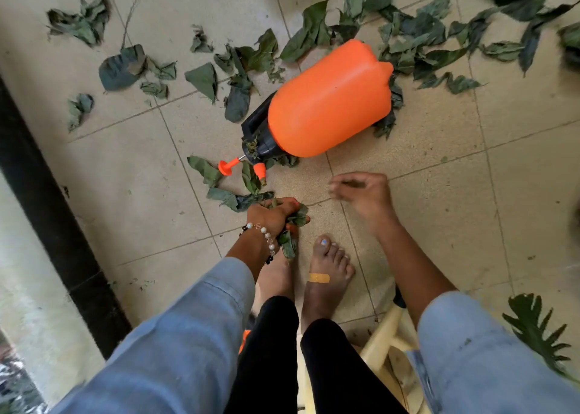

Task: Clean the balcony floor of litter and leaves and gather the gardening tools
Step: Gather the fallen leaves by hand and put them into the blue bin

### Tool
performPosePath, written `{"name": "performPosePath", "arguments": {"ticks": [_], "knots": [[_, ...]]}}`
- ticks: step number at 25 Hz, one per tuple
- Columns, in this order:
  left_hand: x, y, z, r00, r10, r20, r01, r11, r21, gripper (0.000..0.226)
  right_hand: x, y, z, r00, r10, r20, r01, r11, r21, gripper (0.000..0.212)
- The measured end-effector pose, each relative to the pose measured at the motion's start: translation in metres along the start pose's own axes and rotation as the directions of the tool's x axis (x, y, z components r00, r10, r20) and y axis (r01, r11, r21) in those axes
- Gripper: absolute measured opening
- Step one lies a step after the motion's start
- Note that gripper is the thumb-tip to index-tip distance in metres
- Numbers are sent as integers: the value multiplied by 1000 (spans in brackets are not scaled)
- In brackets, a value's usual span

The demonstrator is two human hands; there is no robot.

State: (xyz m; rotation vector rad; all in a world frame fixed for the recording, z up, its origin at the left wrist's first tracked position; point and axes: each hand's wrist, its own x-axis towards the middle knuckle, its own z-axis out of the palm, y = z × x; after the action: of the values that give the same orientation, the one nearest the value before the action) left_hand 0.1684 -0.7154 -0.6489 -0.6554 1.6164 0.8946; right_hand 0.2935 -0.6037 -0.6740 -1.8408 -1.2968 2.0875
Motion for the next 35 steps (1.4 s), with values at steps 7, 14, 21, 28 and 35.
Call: {"name": "performPosePath", "arguments": {"ticks": [7,14,21,28,35], "knots": [[-18,-13,-63,995,-26,-101,2,974,-226,19,-50,-4,81,884,-122,451,388,728,-564,17],[-12,-27,-156,992,-70,-101,3,834,-552,27,-25,6,150,832,-196,519,553,222,-803,40],[21,-28,-205,986,-145,-81,66,791,-608,45,-17,41,210,646,-12,763,676,-455,-580,54],[29,-15,-220,987,-157,-36,92,736,-671,46,9,19,244,674,18,738,726,-200,-658,22],[31,2,-226,987,-146,-63,69,749,-659,45,16,7,265,650,-124,750,669,-375,-642,18]]}}
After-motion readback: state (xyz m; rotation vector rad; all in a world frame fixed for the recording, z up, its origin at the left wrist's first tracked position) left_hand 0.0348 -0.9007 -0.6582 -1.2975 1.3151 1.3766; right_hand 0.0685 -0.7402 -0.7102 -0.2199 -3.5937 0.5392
